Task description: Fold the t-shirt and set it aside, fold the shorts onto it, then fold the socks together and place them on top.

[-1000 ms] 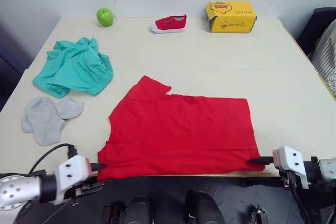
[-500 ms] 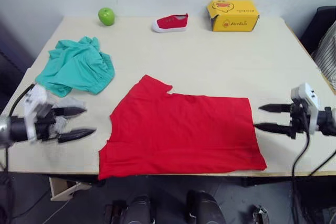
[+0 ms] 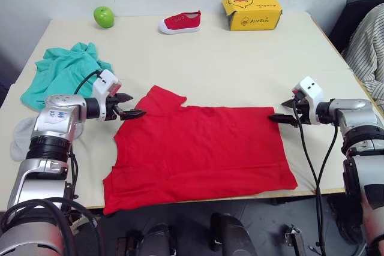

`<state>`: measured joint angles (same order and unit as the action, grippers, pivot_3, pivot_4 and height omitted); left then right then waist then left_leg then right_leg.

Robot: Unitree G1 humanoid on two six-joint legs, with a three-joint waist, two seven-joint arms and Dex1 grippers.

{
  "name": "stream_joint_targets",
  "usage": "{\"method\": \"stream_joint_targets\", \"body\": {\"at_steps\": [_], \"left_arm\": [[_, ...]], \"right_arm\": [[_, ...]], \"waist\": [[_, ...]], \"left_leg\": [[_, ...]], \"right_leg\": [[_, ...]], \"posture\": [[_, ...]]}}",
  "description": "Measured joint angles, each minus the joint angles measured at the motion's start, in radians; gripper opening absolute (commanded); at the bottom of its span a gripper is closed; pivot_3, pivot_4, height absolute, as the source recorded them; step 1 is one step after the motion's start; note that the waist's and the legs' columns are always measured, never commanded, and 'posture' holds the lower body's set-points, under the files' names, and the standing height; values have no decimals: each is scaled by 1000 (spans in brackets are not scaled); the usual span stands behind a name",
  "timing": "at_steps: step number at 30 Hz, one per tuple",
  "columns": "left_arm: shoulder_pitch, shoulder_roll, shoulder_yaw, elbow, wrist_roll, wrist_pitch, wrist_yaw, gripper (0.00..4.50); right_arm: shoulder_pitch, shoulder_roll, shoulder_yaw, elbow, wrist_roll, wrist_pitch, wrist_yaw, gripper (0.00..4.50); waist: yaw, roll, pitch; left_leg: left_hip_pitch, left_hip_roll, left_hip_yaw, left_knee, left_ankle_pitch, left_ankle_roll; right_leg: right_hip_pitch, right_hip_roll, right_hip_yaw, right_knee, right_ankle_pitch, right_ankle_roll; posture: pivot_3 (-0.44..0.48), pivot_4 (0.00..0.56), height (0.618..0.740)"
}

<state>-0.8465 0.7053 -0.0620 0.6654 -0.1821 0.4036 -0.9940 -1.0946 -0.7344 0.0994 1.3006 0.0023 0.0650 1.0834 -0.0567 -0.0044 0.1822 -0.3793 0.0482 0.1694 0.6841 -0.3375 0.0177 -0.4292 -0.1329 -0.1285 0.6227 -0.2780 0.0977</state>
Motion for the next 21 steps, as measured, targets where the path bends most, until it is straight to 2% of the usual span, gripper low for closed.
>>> {"method": "stream_joint_targets", "body": {"at_steps": [7,14,18,21], "left_arm": [[4,-21,6,47,31,3,19,4457],[78,-8,44,-37,27,32,19,4457],[104,-3,61,-72,24,55,25,4500],[108,-4,73,-77,22,70,38,4500]], "right_arm": [[-15,51,-39,20,-22,-2,7,4500],[-19,93,-68,21,-36,-21,2,4500],[-20,105,-75,21,-43,-19,2,3599],[-20,125,-87,21,-42,-22,1,2510]], "waist": [[-12,0,0],[-29,0,0],[-30,-1,-1],[-30,-1,-1]], "left_leg": [[5,1,3,0,1,-1],[8,1,2,-1,1,-1],[9,1,2,-1,1,-1],[10,2,2,-1,1,-1]], "right_leg": [[1,1,5,5,0,0],[1,1,9,6,0,0],[1,1,10,6,0,0],[1,1,11,7,0,0]], "posture": [[0,150,740],[0,150,740],[0,150,740],[0,150,740]]}}
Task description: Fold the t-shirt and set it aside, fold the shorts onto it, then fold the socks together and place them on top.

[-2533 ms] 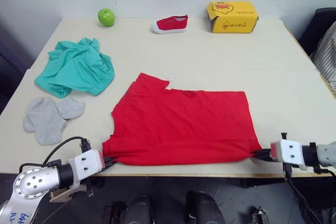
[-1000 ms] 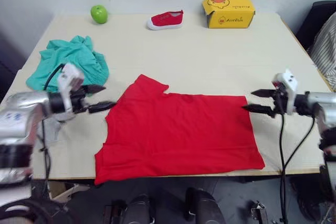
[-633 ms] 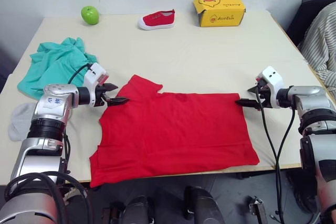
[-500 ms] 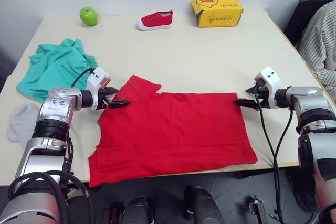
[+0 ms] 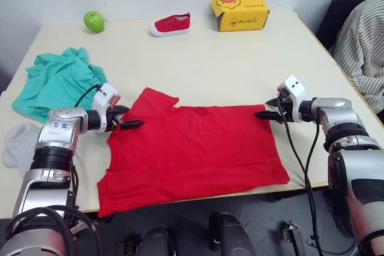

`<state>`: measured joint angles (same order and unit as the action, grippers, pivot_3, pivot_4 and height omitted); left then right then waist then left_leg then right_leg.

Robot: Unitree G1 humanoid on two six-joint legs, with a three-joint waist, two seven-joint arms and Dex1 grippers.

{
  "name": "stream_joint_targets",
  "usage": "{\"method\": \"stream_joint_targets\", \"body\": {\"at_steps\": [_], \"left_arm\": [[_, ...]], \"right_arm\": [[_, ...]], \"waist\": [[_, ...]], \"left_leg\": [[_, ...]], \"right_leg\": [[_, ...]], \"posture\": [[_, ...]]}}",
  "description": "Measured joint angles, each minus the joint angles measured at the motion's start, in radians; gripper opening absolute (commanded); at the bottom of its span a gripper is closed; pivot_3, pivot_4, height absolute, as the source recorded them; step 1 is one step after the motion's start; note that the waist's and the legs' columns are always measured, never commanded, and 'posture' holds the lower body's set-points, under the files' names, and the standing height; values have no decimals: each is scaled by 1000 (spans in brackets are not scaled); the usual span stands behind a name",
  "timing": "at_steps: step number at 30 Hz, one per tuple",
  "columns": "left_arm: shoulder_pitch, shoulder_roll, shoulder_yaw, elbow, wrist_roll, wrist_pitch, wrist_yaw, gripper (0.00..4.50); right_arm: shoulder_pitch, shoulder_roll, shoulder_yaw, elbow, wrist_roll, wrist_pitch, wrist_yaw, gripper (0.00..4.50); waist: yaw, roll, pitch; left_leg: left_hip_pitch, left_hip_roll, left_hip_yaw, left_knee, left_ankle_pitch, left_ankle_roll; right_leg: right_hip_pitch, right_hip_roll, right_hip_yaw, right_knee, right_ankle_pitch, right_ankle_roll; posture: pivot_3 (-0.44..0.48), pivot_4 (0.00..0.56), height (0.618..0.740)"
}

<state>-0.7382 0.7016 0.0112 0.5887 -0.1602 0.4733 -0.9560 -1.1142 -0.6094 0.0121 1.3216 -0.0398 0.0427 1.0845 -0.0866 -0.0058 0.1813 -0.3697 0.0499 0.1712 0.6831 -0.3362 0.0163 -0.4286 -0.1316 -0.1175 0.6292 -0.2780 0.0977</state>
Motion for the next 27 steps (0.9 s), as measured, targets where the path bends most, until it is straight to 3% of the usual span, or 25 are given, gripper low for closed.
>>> {"method": "stream_joint_targets", "body": {"at_steps": [7,13,23,27], "left_arm": [[2,0,12,6,0,1,9,4500],[-44,-8,23,94,1,-23,28,4500],[-241,-97,-13,383,79,-133,74,4500],[-278,-127,-12,460,98,-179,92,3375]], "right_arm": [[0,33,-18,0,0,-4,7,35],[6,32,-16,-1,-11,-40,35,35],[24,27,-17,-18,-20,-67,97,35],[29,24,-18,-21,-20,-67,106,0]], "waist": [[0,0,0],[3,0,0],[4,-1,0],[7,-1,-1]], "left_leg": [[0,0,0,0,0,0],[0,0,0,0,0,0],[0,-1,3,0,0,0],[0,-1,3,0,0,0]], "right_leg": [[0,0,0,0,0,0],[0,0,0,0,0,0],[0,0,-1,0,0,0],[1,-1,-1,0,0,0]], "posture": [[0,150,740],[0,150,740],[0,150,740],[0,150,740]]}}
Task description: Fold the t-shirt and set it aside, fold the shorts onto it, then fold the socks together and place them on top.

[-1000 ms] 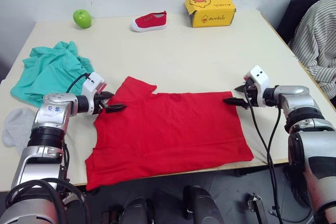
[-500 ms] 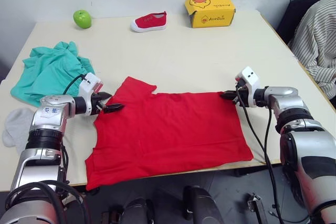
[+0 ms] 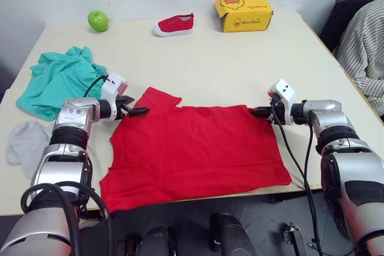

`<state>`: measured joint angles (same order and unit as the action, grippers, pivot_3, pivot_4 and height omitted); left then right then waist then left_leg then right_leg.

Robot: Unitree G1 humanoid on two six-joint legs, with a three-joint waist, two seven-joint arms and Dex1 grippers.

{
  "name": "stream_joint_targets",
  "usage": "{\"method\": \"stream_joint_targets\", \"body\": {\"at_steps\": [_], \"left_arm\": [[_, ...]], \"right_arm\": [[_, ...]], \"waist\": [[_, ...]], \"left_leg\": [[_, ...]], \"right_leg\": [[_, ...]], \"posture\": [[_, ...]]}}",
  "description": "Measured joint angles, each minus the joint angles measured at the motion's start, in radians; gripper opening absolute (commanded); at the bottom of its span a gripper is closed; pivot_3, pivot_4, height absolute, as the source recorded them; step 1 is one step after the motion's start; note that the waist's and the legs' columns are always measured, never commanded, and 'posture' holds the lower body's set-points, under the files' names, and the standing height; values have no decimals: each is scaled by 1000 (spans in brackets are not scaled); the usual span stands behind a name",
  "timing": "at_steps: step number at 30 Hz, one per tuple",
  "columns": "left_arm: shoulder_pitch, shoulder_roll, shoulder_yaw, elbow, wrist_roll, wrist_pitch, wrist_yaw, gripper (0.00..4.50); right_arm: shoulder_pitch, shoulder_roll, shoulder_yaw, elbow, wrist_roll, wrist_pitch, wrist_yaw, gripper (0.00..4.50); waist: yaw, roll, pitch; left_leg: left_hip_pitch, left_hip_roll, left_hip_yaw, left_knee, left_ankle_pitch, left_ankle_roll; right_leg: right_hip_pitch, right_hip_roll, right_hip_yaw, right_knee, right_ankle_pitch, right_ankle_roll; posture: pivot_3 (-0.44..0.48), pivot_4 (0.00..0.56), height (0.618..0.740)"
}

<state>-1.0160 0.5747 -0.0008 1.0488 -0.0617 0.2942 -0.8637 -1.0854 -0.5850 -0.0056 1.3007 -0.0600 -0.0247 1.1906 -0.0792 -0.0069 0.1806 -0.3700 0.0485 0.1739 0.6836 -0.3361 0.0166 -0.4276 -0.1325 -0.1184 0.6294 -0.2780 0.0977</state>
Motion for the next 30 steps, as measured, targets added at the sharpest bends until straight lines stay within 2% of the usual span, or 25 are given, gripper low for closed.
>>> {"method": "stream_joint_targets", "body": {"at_steps": [11,17,22,30], "left_arm": [[-3,-47,14,41,13,-91,-15,25],[20,-47,33,41,8,-157,-1,25],[44,-25,45,5,-9,-136,-26,25],[114,19,92,-233,-73,4,-62,25]], "right_arm": [[7,-1,-2,-3,2,-17,15,0],[9,-1,-5,-3,11,-21,20,0],[9,-1,-22,-3,30,-19,45,0],[9,-42,-86,-18,87,-16,101,0]], "waist": [[1,0,0],[-1,0,0],[-3,0,0],[-4,0,0]], "left_leg": [[0,0,0,0,0,0],[0,0,-1,0,0,0],[-1,0,-1,0,0,0],[-1,0,-3,0,0,0]], "right_leg": [[0,0,-1,0,0,0],[0,0,0,0,0,0],[-1,0,-1,0,0,0],[-1,0,0,-1,0,0]], "posture": [[0,150,740],[0,150,740],[0,150,740],[0,150,740]]}}
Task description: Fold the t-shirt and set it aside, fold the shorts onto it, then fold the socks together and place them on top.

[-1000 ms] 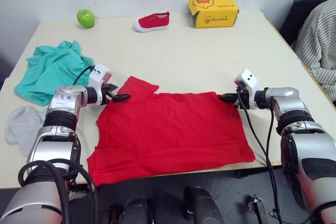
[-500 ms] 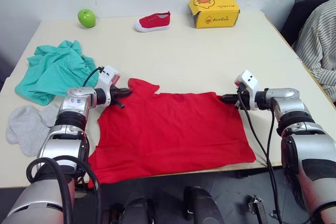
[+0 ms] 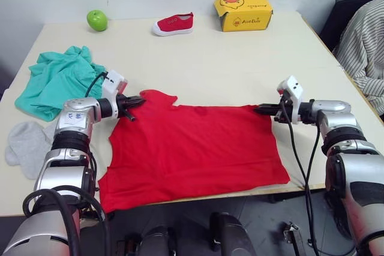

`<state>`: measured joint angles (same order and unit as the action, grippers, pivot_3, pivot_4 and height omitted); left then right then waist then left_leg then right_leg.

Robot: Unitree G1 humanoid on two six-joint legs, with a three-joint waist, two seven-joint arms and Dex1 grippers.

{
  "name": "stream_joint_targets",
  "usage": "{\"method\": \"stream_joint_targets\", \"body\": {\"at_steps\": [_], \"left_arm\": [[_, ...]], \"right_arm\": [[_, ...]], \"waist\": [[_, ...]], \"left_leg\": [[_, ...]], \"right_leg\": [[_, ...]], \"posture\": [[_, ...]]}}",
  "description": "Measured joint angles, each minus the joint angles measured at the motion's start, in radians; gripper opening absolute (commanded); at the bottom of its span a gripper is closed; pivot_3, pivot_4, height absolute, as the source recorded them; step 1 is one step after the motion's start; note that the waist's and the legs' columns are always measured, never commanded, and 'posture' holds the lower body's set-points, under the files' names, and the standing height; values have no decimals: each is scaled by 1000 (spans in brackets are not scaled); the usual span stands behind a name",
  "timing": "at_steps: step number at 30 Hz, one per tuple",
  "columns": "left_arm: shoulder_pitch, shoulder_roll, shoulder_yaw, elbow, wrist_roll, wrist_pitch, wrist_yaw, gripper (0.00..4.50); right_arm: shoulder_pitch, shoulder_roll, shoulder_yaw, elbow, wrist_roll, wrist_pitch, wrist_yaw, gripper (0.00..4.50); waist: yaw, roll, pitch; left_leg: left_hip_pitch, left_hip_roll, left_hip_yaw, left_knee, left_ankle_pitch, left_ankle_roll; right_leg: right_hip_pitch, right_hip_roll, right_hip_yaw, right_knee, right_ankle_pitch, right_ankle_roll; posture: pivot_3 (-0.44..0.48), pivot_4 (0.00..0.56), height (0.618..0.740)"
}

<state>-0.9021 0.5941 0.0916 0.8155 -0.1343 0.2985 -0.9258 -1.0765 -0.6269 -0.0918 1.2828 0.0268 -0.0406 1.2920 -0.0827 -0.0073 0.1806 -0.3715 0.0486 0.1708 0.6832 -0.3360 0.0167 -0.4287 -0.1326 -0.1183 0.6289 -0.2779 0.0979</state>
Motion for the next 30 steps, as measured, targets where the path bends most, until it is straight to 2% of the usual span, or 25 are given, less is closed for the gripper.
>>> {"method": "stream_joint_targets", "body": {"at_steps": [6,13,19,26,27,30], "left_arm": [[134,35,11,-243,-43,117,-3,25],[322,79,53,-520,-105,214,15,25],[518,94,86,-781,-145,278,66,25],[613,94,96,-846,-142,272,129,25],[614,94,96,-845,-145,271,130,220],[615,107,96,-839,-153,282,123,924]], "right_arm": [[13,-37,-32,-55,34,2,56,0],[100,-60,-37,-132,78,21,105,0],[258,-72,-35,-251,109,16,117,0],[381,-50,-34,-355,124,-22,60,0],[392,-49,-34,-372,130,-22,53,0],[414,-49,-33,-417,140,19,46,663]], "waist": [[1,0,0],[6,0,0],[24,0,0],[31,0,0],[31,0,0],[31,0,0]], "left_leg": [[0,0,-3,0,0,0],[0,2,-4,0,0,0],[1,3,-4,0,0,0],[2,4,-4,0,0,0],[2,4,-4,0,0,0],[2,4,-4,0,0,0]], "right_leg": [[0,0,1,0,0,0],[0,-1,1,0,0,0],[0,-1,2,0,0,0],[0,-1,2,0,0,0],[0,-1,2,0,0,0],[0,-1,2,0,0,0]], "posture": [[0,150,740],[0,150,740],[0,150,740],[0,150,740],[0,150,740],[0,150,740]]}}
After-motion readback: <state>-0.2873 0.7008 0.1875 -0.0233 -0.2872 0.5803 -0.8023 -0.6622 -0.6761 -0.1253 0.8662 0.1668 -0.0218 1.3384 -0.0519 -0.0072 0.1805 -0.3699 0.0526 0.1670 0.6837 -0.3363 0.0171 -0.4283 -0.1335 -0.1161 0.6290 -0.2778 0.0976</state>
